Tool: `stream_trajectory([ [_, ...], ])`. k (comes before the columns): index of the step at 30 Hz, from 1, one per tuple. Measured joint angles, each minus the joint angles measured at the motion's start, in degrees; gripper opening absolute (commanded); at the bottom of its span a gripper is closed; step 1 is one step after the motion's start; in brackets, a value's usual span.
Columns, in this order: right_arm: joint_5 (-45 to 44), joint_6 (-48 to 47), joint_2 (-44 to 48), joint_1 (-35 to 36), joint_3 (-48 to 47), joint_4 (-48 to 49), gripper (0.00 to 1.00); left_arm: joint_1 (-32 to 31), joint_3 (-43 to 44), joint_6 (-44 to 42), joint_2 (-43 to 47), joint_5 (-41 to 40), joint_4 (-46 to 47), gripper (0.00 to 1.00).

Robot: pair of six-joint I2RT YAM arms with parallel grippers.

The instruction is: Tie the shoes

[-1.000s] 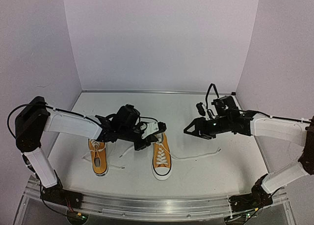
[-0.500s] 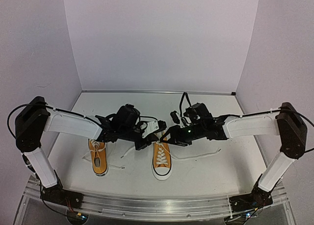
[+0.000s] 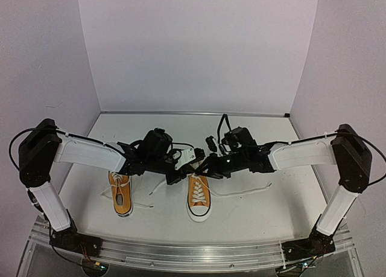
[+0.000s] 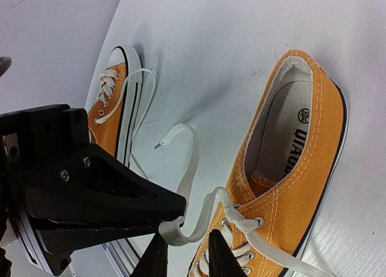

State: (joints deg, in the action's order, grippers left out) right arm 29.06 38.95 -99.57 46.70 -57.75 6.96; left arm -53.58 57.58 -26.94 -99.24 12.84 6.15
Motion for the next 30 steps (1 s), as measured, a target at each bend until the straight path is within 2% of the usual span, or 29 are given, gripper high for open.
stream_trajectory([
  [1, 0.0, 0.0, 0.0, 0.0, 0.0, 0.1, 0.00, 0.0, 0.0, 0.0, 0.0, 0.0, 0.0, 0.00],
  [3, 0.1, -0.2, 0.0, 0.0, 0.0, 0.3, 0.00, 0.0, 0.0, 0.0, 0.0, 0.0, 0.0, 0.03],
  [6, 0.2, 0.0, 0.0, 0.0, 0.0, 0.5, 0.00, 0.0, 0.0, 0.0, 0.0, 0.0, -0.1, 0.18],
  [10, -0.2, 0.0, 0.0, 0.0, 0.0, 0.6, 0.00, 0.0, -0.1, -0.2, 0.0, -0.1, -0.2, 0.32],
  [30, -3.4, 0.1, 4.3, 0.0, 2.8, 0.7, 0.00, -0.8, -2.8, -0.1, 0.0, -2.6, 3.3, 0.40],
])
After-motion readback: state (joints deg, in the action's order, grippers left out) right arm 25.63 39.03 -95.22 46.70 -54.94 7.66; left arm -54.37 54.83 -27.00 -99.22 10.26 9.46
